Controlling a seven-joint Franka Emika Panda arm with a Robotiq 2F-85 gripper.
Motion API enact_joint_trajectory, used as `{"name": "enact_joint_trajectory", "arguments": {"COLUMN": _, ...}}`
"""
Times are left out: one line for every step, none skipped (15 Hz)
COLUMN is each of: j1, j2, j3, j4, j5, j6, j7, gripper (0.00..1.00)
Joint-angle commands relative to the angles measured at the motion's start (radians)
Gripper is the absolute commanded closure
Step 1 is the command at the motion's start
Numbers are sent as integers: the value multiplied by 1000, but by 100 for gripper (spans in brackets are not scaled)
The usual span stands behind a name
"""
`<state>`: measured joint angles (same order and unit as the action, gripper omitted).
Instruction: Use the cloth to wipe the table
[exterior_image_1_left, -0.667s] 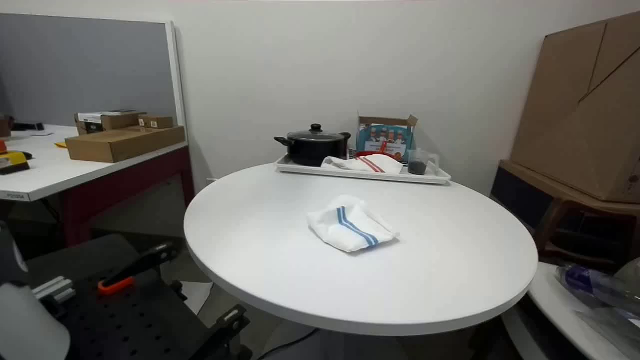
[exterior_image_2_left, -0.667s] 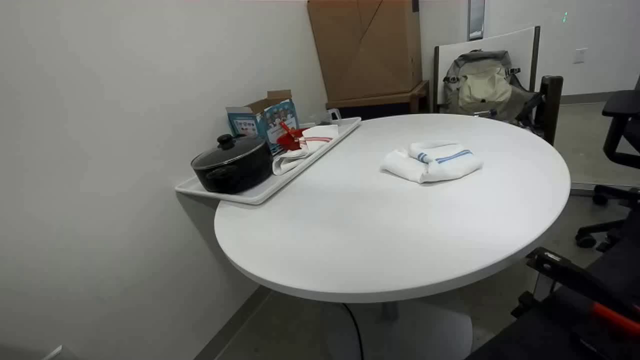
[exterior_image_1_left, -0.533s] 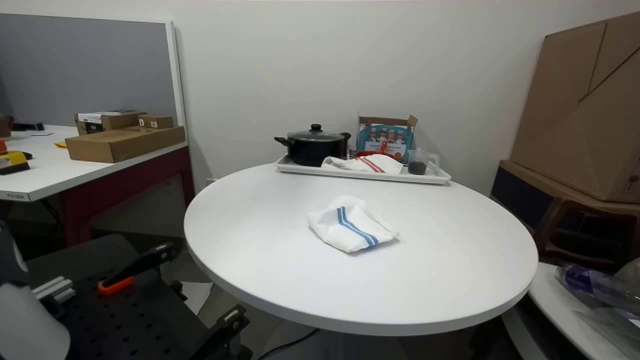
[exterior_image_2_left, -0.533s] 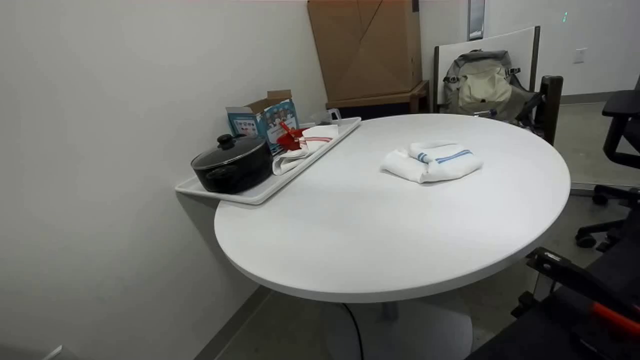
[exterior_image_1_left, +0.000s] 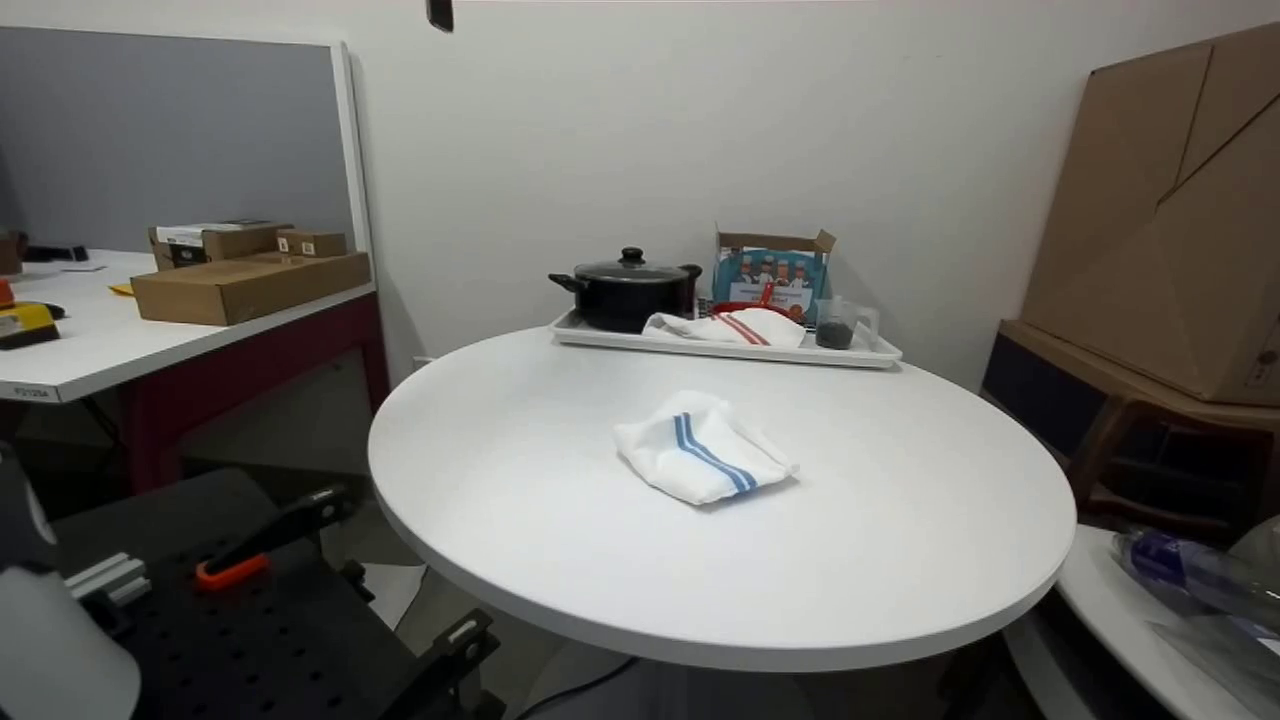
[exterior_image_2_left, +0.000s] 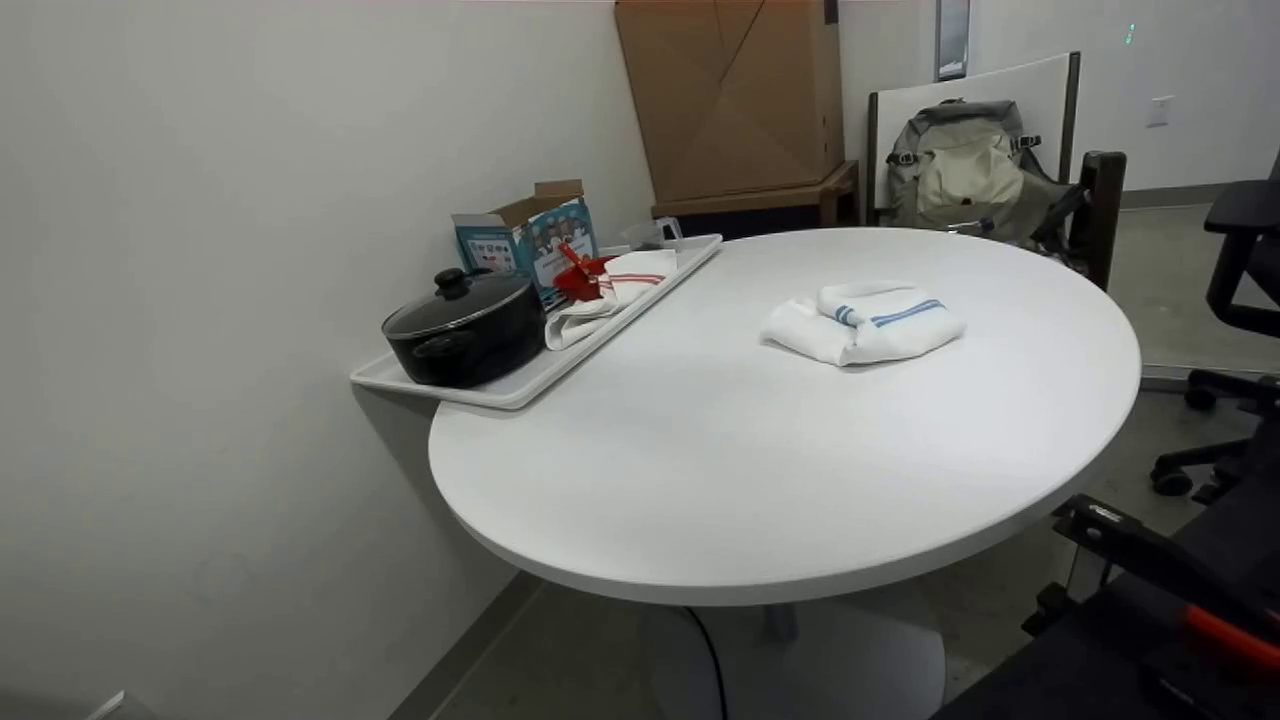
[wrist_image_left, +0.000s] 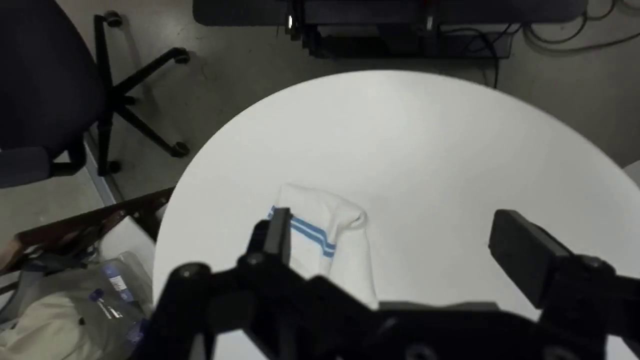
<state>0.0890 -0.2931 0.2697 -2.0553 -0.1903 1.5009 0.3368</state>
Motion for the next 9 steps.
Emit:
{"name": "enact_joint_trajectory", "arguments": {"j1": -10, "j2": 139, "j3": 20, "j4": 14, "j5": -132, "j6": 104, "j7": 212, "gripper": 0}}
{"name": "enact_joint_trajectory", "arguments": {"j1": -11, "j2": 200, "j3": 13, "j4": 30, "j5": -166, "j6": 128, "j7": 265, "gripper": 0}}
{"name": "enact_joint_trajectory", "arguments": {"j1": -9, "j2": 255, "j3": 0, "j4": 46, "j5": -186, "j6": 145, "j7": 297, "gripper": 0}}
{"name": "enact_joint_trajectory", "arguments": {"j1": -7, "j2": 306, "j3": -20, "j4": 61, "j5": -195, "j6": 176, "j7": 297, "gripper": 0}}
{"name": "enact_joint_trajectory", "arguments": {"j1": -8, "j2": 347, "j3": -49, "j4": 69, "j5": -188, "j6": 224, "j7": 263, "gripper": 0}}
{"name": "enact_joint_trajectory", "arguments": {"j1": -18, "j2": 386, "j3": -83, "j4": 75, "j5": -173, "j6": 289, "j7": 214, "gripper": 0}}
{"name": "enact_joint_trajectory", "arguments": {"j1": -27, "j2": 420, "j3": -113, "j4": 80, "j5": -159, "j6": 361, "j7": 163, "gripper": 0}}
{"name": "enact_joint_trajectory", "arguments": {"j1": -43, "j2": 458, "j3": -148, "j4": 81, "j5": -140, "j6": 446, "j7": 106, "gripper": 0}}
{"name": "enact_joint_trajectory", "arguments": {"j1": -56, "j2": 492, "j3": -175, "j4": 89, "j5": -123, "j6": 511, "j7": 56, "gripper": 0}}
